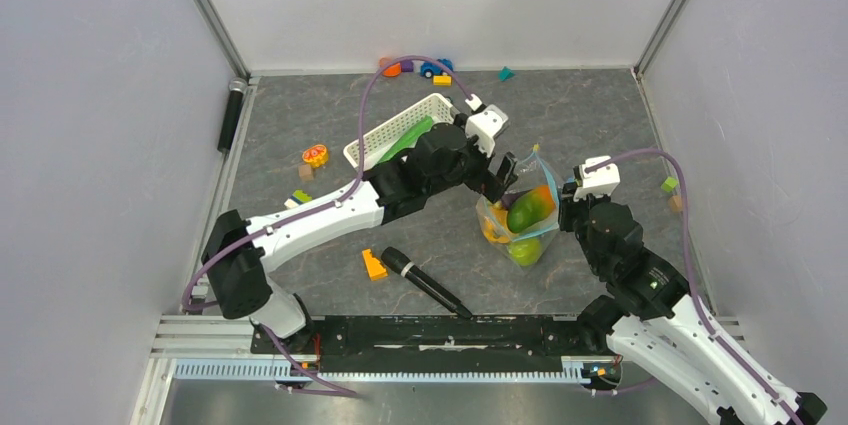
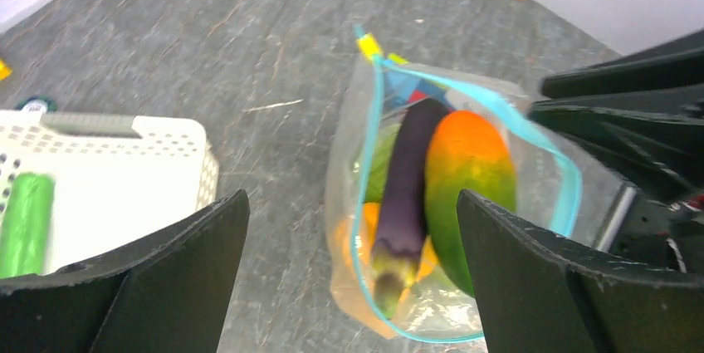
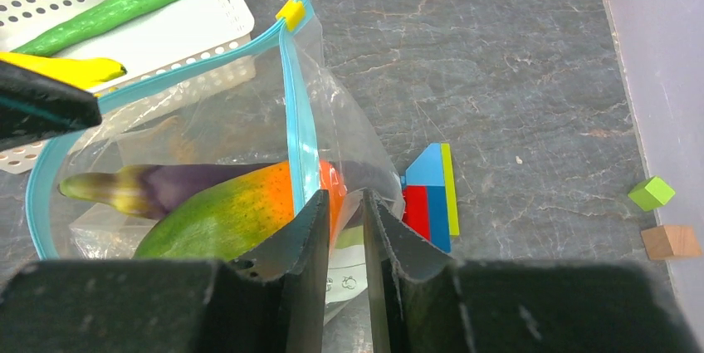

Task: Place the food in the zip-top bag and seal the zipper
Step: Adjust the zipper food storage bag at the center of the board.

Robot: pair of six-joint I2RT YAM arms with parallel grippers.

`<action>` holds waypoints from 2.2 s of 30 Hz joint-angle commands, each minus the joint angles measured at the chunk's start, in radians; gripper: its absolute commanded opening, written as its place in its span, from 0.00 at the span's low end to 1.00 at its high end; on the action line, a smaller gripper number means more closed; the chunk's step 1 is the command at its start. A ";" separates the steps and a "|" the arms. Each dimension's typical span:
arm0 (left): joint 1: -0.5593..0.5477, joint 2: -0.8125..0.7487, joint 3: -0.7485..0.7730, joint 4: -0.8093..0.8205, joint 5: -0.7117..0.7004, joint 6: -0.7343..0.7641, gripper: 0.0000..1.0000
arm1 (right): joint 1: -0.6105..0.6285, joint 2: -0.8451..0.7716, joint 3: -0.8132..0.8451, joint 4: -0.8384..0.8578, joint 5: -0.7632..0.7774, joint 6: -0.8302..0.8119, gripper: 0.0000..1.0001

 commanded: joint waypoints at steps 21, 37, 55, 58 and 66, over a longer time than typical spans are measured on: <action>0.052 0.141 0.110 -0.160 0.136 -0.071 0.70 | 0.000 0.011 0.037 0.052 -0.054 -0.012 0.27; 0.052 0.078 0.063 -0.089 0.234 -0.080 0.02 | 0.000 0.066 0.091 0.052 -0.138 -0.041 0.37; 0.052 -0.012 0.021 -0.080 0.125 -0.084 0.02 | 0.000 0.209 0.130 -0.116 -0.014 0.001 0.12; 0.052 -0.020 0.057 -0.102 0.083 -0.065 0.02 | 0.000 0.235 0.200 -0.127 0.021 -0.004 0.00; 0.064 -0.052 0.139 -0.099 -0.216 -0.001 0.02 | 0.001 0.178 0.302 0.114 -0.117 0.015 0.00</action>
